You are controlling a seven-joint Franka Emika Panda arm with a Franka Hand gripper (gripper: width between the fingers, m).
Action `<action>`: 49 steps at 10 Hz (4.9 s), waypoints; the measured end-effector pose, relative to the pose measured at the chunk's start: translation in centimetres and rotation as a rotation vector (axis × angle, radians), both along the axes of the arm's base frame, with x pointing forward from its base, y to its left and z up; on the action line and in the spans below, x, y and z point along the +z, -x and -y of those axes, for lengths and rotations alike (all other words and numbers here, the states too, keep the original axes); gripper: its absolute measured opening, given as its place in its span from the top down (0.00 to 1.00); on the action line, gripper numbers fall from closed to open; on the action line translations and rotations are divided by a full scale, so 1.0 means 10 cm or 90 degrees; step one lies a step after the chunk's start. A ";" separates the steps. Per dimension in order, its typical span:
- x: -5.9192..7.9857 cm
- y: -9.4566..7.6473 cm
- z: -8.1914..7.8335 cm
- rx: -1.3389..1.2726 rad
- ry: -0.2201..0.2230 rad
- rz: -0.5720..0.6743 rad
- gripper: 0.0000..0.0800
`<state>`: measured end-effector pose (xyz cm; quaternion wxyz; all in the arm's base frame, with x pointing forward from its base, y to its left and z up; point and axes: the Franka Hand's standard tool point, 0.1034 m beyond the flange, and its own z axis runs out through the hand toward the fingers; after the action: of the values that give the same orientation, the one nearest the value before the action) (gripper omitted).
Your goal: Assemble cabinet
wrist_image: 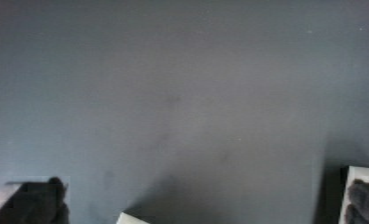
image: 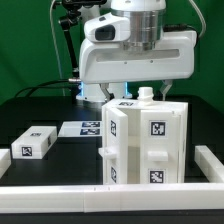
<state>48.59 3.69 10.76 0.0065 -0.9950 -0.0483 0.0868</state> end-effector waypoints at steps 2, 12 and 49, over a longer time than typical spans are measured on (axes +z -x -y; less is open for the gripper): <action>-0.01 0.03 0.04 -0.001 0.000 -0.001 0.00; -0.27 0.52 1.04 -0.042 0.013 -0.001 0.00; -0.89 0.86 1.99 -0.092 0.030 -0.005 0.30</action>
Offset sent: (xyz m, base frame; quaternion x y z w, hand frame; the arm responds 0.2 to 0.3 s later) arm -0.0540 -0.0721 -0.0142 -0.0162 -0.0008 0.0860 0.9962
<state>39.96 -16.18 1.81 -0.0104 -0.9955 0.0253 0.0908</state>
